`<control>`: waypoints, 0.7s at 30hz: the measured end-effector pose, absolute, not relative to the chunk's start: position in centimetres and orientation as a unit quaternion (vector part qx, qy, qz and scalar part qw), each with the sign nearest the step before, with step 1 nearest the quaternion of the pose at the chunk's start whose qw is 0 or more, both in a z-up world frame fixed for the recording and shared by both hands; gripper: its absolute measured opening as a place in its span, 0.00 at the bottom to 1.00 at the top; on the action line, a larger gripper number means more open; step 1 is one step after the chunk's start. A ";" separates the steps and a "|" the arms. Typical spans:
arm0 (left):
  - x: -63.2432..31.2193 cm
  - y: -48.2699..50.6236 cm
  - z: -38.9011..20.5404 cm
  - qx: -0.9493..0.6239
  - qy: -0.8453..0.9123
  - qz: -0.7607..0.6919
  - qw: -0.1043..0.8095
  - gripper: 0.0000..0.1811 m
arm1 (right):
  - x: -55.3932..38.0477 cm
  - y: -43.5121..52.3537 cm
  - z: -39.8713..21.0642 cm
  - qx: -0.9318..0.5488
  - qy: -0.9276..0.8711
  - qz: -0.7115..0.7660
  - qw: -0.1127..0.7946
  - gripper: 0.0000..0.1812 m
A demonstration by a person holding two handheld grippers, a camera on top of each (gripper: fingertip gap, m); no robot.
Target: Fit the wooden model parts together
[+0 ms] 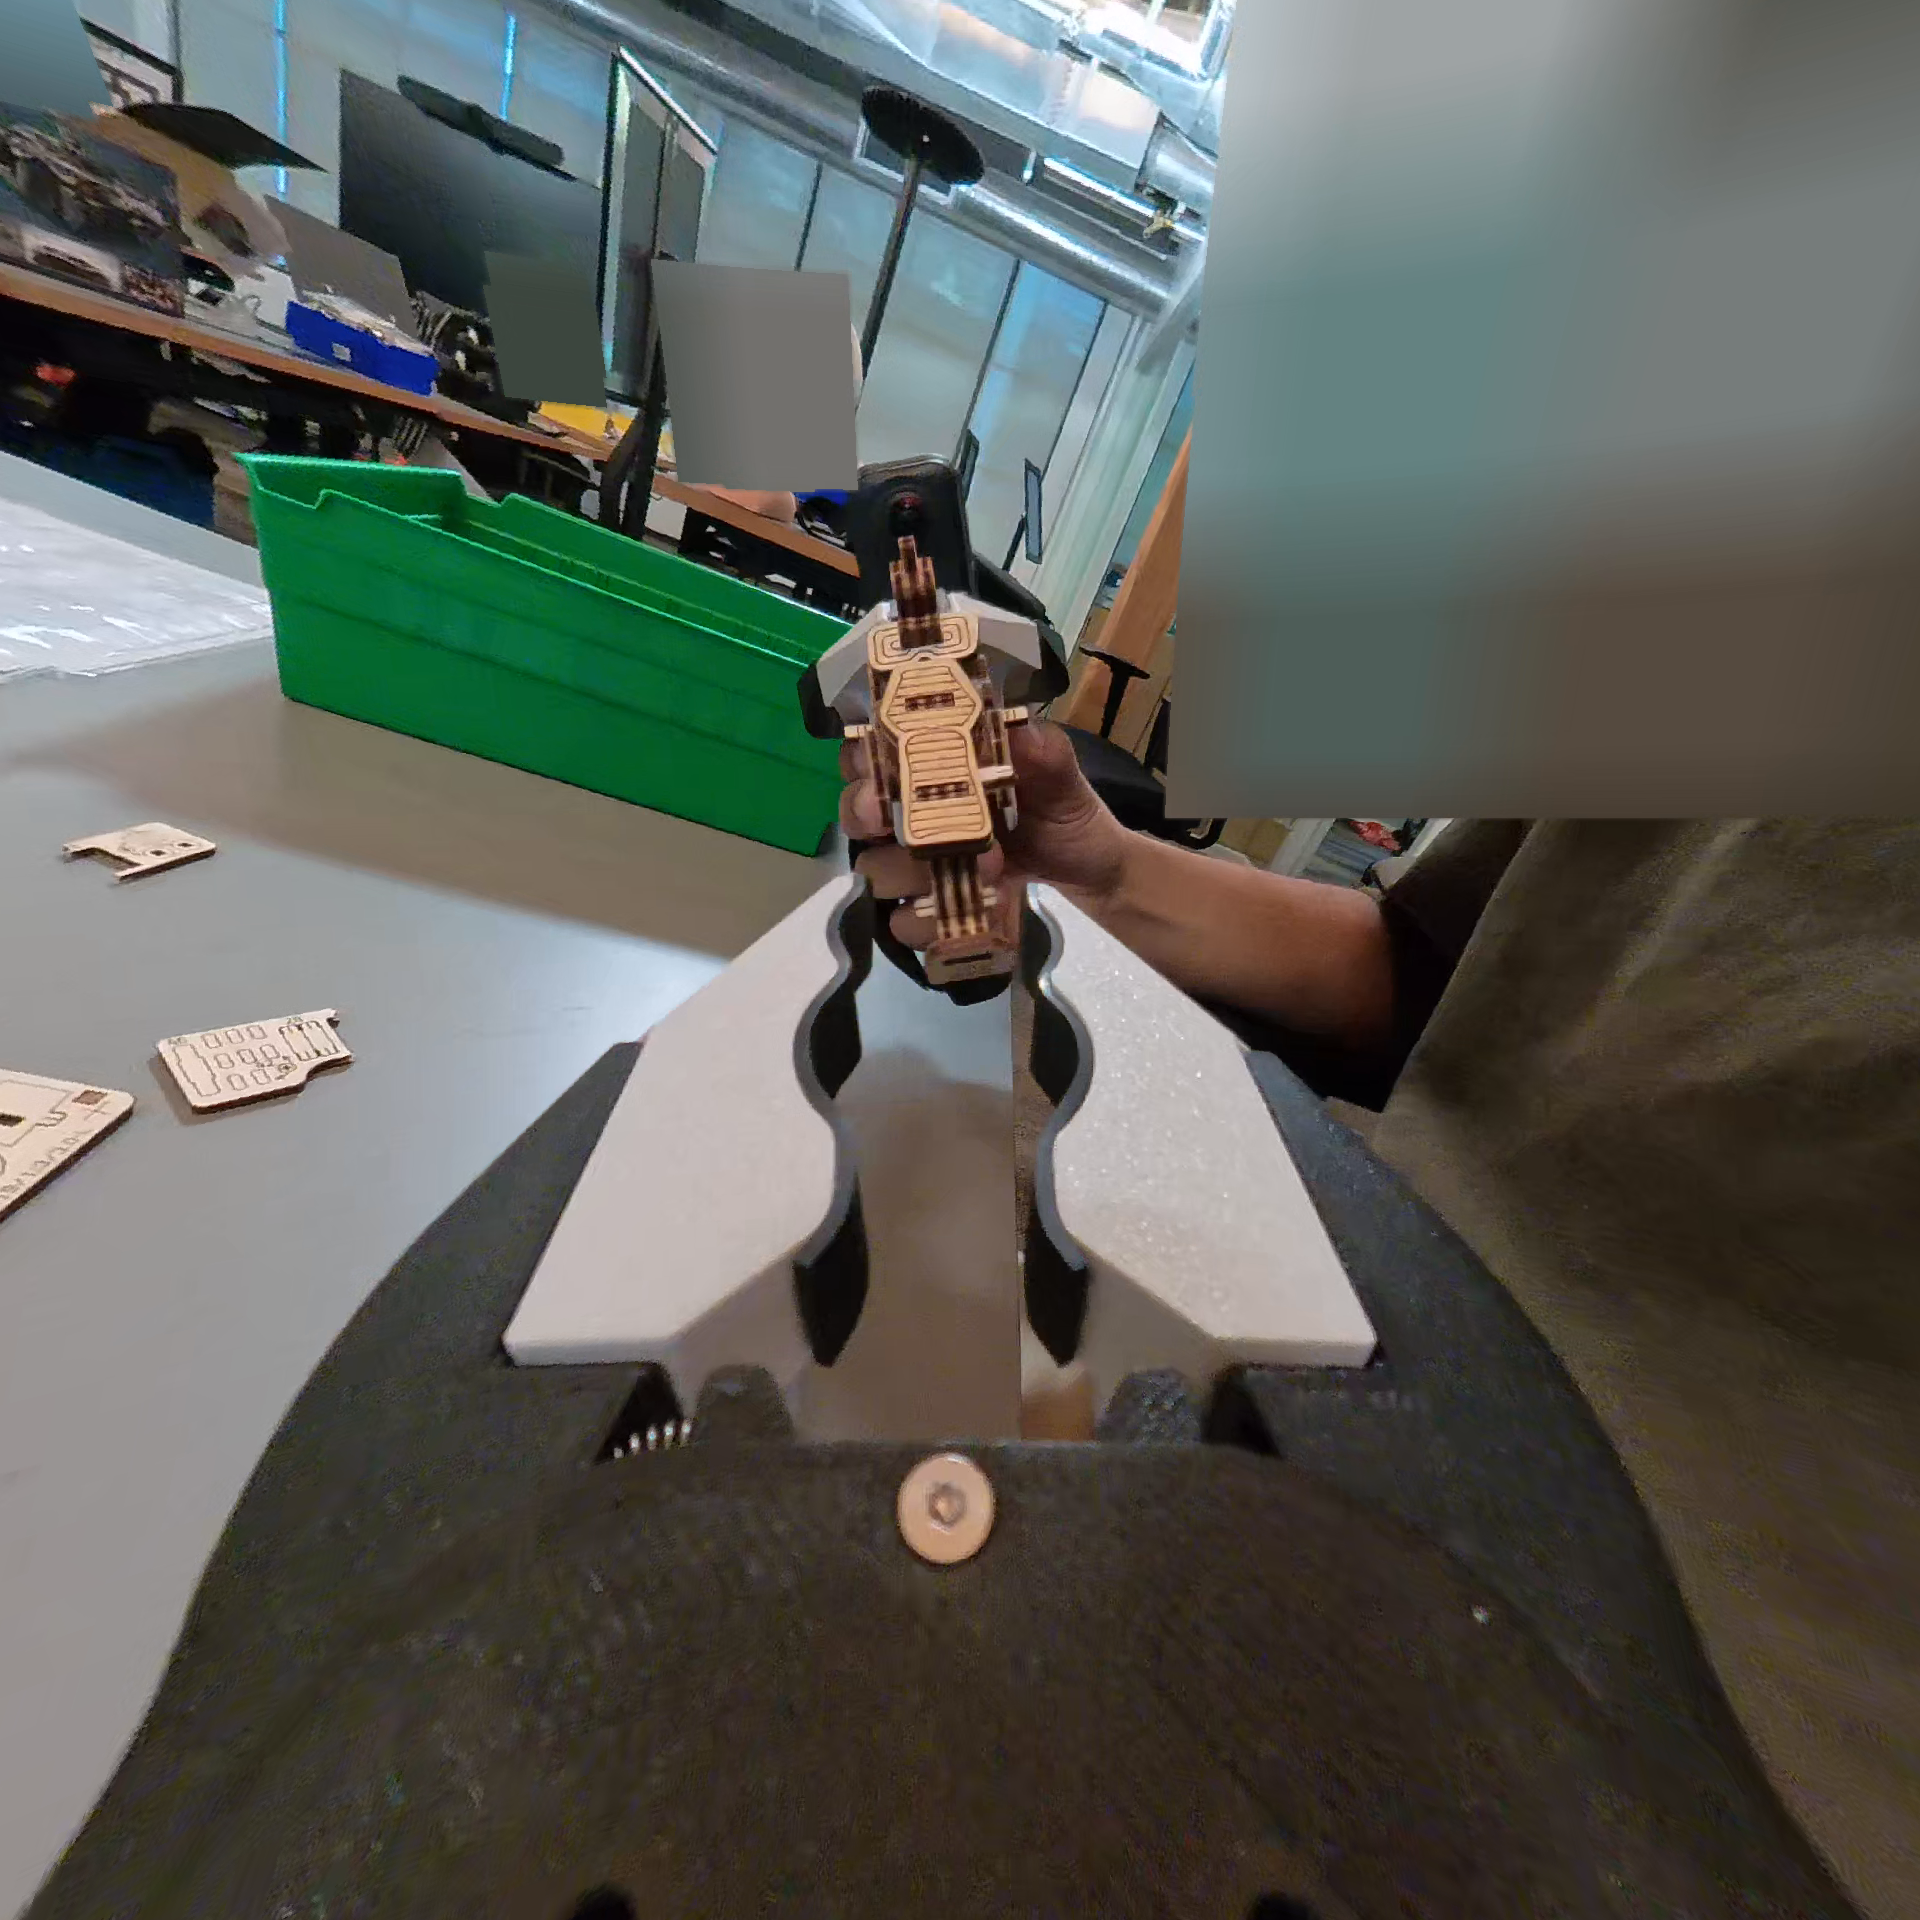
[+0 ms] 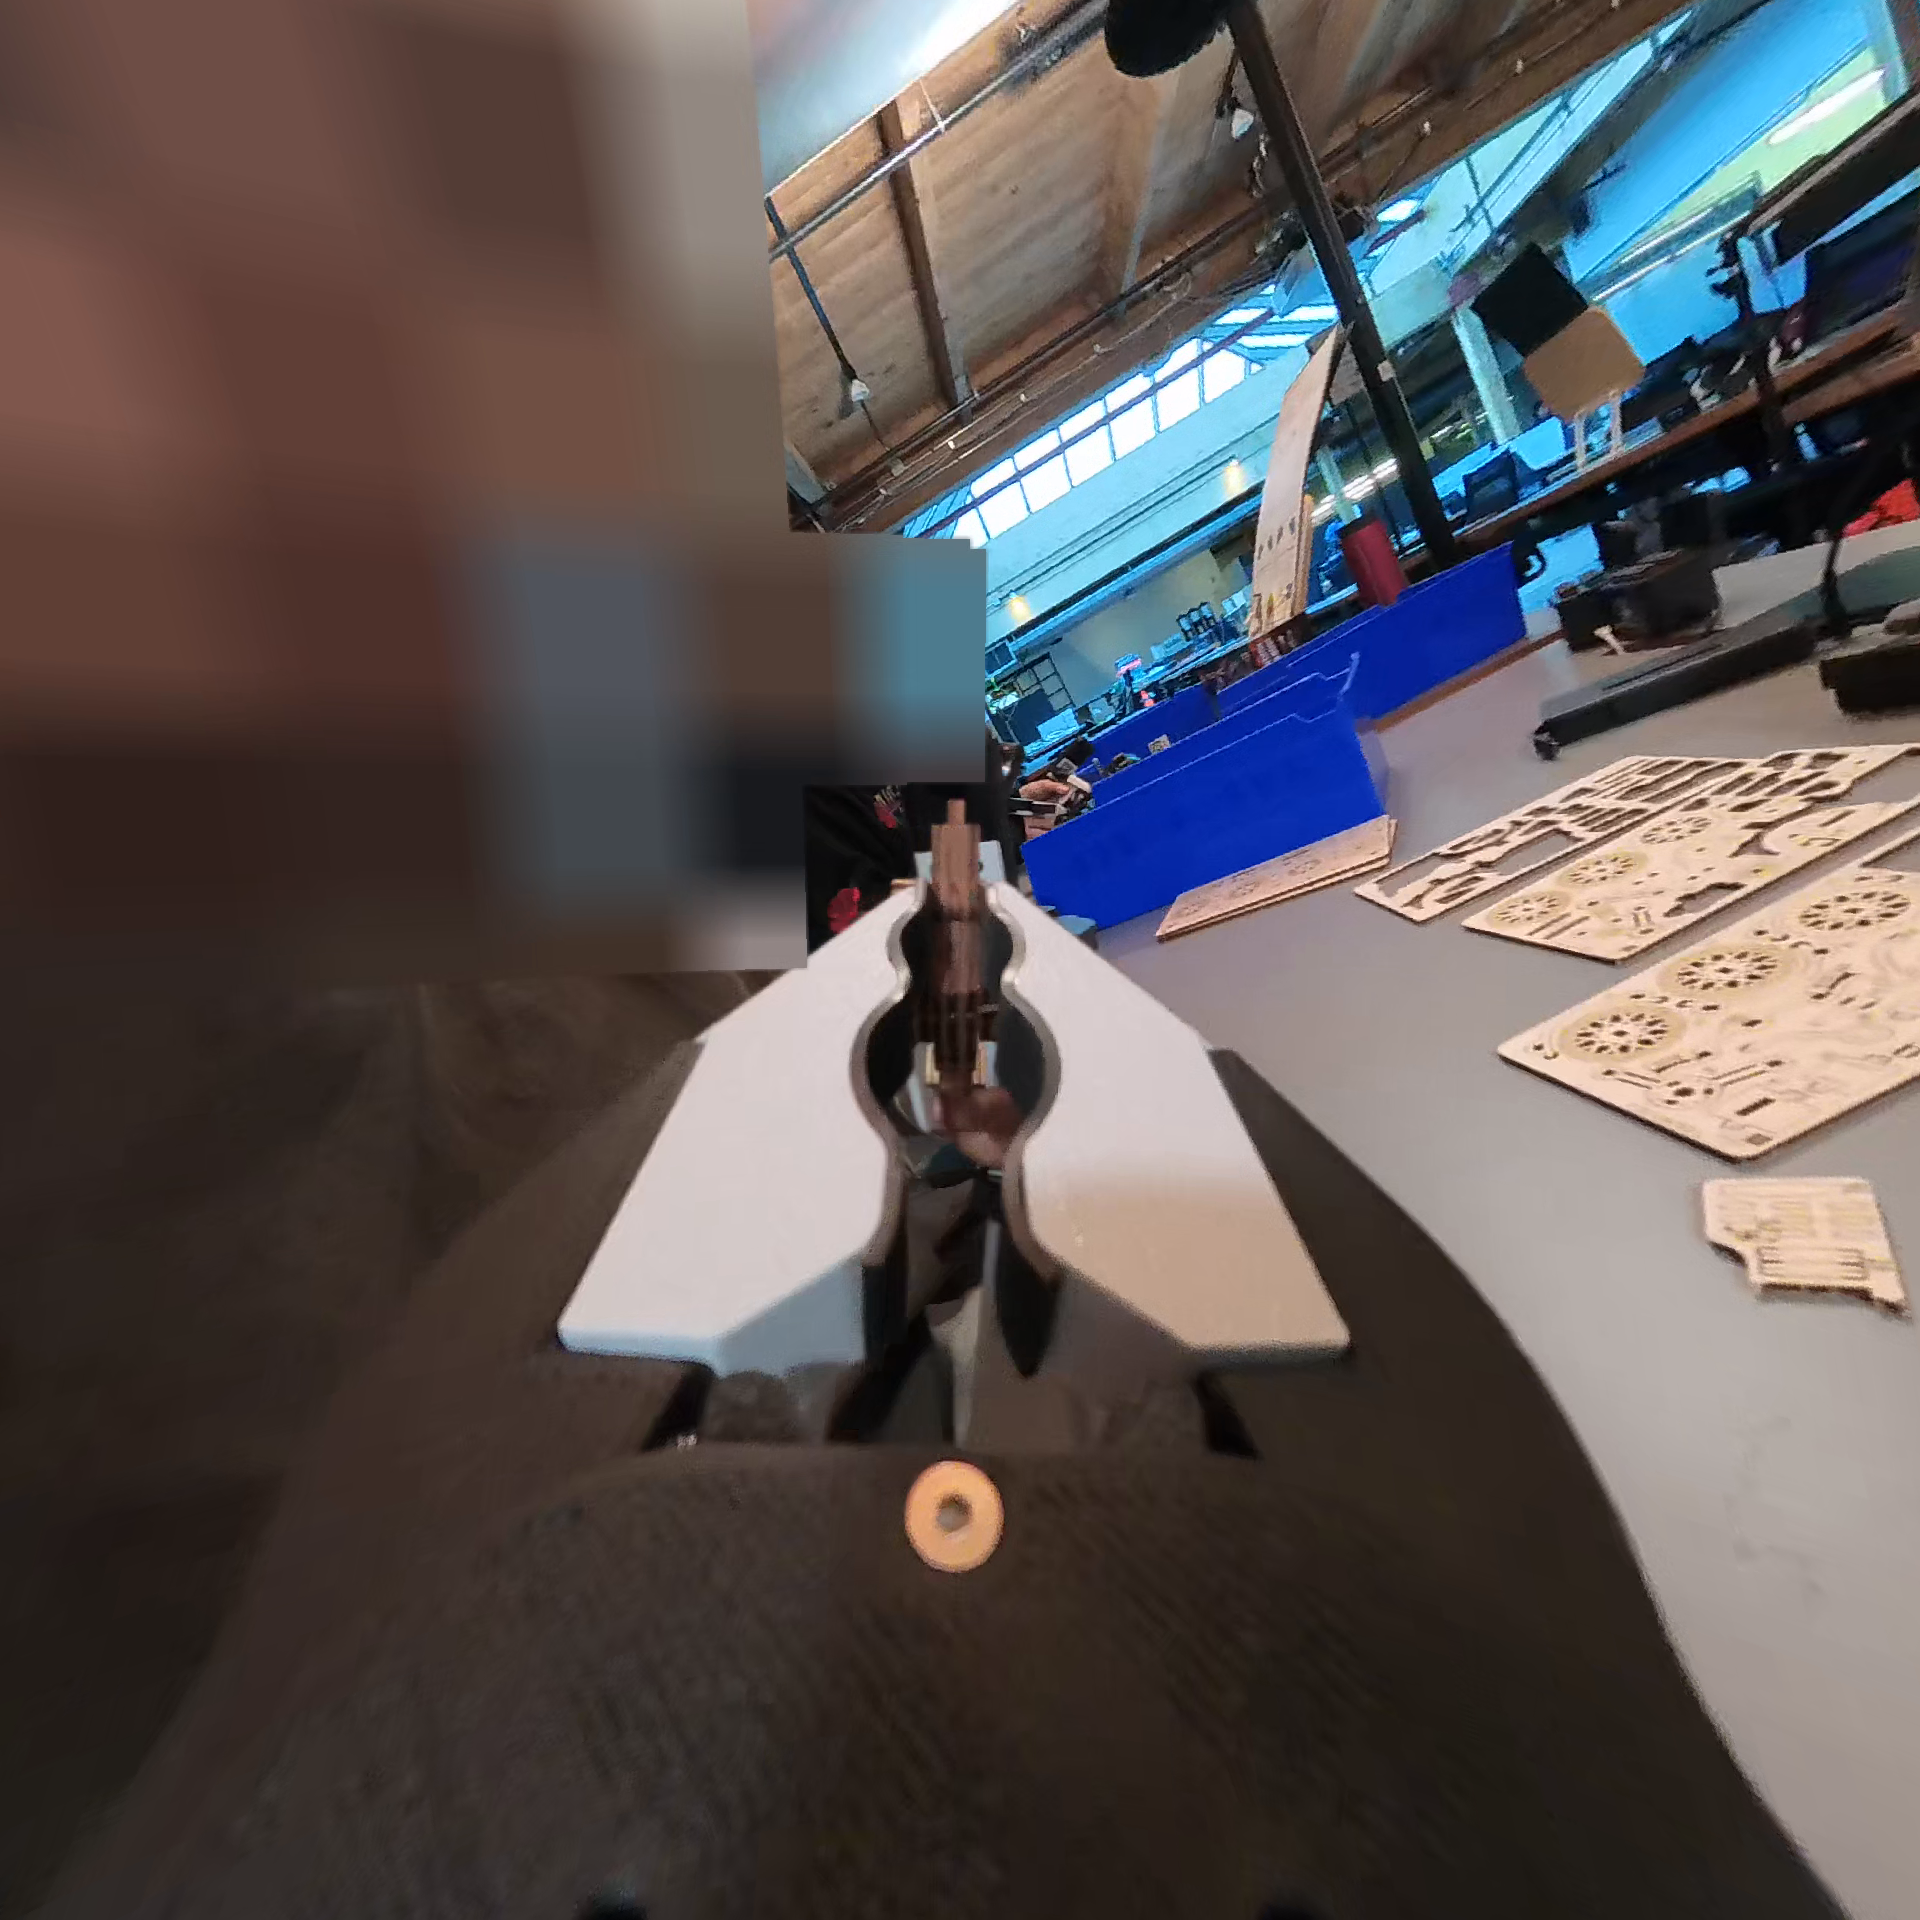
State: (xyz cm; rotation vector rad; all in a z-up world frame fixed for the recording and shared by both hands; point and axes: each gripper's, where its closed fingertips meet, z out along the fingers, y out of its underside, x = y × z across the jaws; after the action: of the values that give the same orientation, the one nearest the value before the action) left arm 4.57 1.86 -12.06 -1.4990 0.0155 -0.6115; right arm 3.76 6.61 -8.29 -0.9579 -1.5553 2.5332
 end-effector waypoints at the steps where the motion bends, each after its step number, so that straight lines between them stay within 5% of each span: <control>1: 4.6 1.9 -12.1 -0.671 0.006 -0.274 0.689 0.16 | 3.6 6.5 -8.4 -0.308 -0.501 0.808 0.015 0.03; 5: 4.3 1.8 -11.8 -0.658 -0.023 -0.305 0.688 0.19 | 3.3 6.2 -8.6 -0.314 -0.507 0.802 0.029 0.03; 9: 3.6 1.6 -11.1 -0.630 -0.056 -0.344 0.694 0.08 | 3.5 5.7 -8.1 -0.297 -0.512 0.804 0.058 0.03; 19: 3.5 1.4 -11.1 -0.645 -0.025 -0.290 0.707 0.06 | 3.6 5.4 -8.3 -0.295 -0.521 0.798 0.065 0.04; 21: 2.8 1.4 -10.9 -0.643 -0.035 -0.269 0.716 0.06 | 2.8 6.1 -8.4 -0.317 -0.507 0.798 0.075 0.16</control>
State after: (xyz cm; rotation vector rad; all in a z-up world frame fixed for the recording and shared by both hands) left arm 2.80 1.37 -10.89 -1.4246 -0.0765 -0.5948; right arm 2.81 6.07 -8.38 -0.9520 -1.5201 2.3940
